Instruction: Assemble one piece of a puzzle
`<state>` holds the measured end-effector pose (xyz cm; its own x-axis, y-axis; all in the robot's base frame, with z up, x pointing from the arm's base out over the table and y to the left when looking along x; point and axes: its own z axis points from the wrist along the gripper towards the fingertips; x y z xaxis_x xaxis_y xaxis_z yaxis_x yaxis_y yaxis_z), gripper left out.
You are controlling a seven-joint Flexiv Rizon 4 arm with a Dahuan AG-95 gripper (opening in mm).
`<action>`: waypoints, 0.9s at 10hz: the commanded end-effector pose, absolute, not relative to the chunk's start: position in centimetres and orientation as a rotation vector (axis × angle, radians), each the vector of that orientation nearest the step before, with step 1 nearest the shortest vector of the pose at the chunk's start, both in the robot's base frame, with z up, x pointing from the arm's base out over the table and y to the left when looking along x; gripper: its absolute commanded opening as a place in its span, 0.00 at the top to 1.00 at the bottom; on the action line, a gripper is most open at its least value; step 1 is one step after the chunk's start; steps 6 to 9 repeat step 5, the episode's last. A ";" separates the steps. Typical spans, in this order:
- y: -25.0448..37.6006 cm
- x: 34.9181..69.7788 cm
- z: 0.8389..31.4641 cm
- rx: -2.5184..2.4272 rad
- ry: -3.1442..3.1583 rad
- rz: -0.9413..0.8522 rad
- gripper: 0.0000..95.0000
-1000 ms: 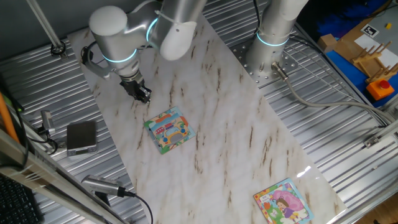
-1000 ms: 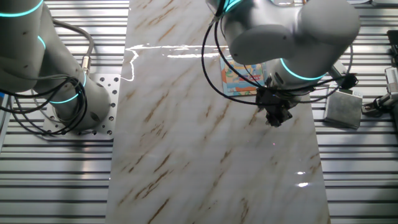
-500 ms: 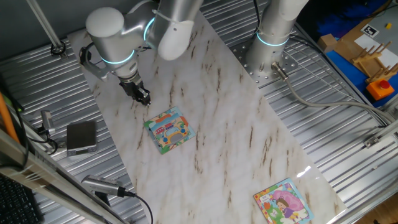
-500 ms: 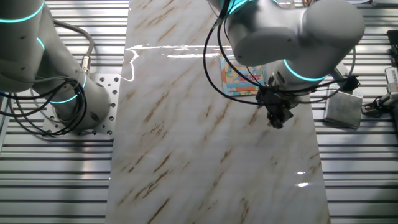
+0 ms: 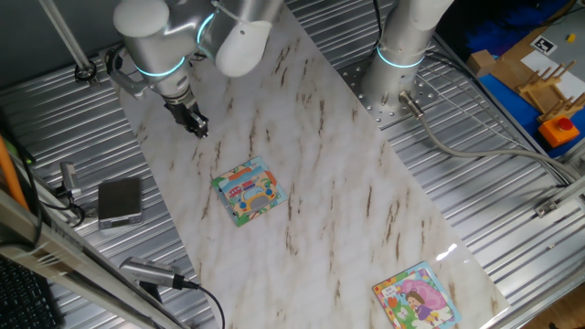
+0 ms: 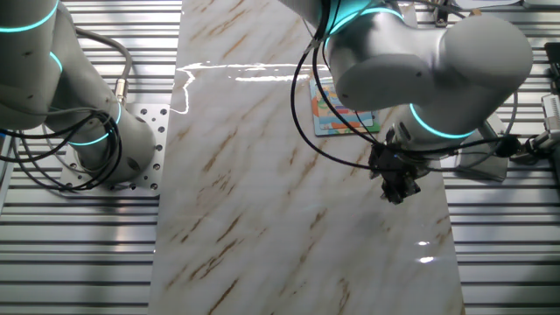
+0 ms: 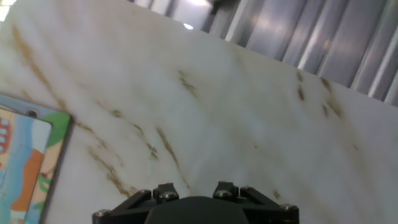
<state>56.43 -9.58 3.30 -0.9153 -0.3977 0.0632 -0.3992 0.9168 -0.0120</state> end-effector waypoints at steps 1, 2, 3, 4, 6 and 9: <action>-9.6 56.2 3.4 0.669 -3.009 0.043 0.80; -9.6 56.2 3.4 0.643 -3.014 0.045 0.80; -9.6 56.2 3.4 0.643 -3.015 0.045 0.80; -9.6 56.3 3.3 0.651 -3.014 0.048 0.80; -9.5 56.3 3.2 0.661 -3.012 0.052 0.80; -9.5 56.3 3.2 0.661 -3.012 0.052 0.80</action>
